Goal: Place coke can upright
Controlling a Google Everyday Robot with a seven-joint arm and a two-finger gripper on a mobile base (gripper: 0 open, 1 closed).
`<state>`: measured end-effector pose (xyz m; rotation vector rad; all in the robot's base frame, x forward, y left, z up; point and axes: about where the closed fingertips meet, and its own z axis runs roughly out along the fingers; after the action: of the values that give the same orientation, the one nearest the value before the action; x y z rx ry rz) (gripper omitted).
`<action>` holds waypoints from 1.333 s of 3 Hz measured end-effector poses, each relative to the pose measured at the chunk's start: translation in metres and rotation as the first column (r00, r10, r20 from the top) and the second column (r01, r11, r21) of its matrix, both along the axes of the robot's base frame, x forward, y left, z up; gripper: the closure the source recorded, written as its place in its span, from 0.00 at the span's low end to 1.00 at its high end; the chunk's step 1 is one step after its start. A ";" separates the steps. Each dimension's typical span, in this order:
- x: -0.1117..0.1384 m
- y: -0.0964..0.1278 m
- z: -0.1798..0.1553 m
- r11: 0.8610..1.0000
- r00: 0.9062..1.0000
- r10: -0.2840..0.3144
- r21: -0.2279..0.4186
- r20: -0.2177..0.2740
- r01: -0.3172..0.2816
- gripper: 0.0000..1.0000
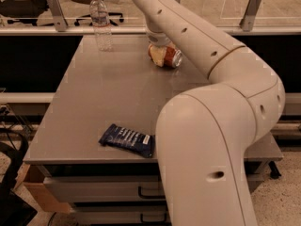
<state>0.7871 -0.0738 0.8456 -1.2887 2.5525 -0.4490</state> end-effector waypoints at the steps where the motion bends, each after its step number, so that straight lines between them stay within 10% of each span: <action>1: 0.001 0.001 -0.001 1.000 1.000 0.003 0.004 0.001 -0.003 1.00; 3: 0.001 -0.018 0.039 0.983 0.996 -0.009 0.181 0.092 -0.007 1.00; 4: -0.002 -0.031 0.055 0.944 0.992 -0.021 0.329 0.125 -0.021 1.00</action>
Offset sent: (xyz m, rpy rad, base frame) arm 0.0019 -0.0165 0.0444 0.1559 -0.0974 0.0071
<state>0.7849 -0.1046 0.9004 -1.1012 2.3924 -0.0903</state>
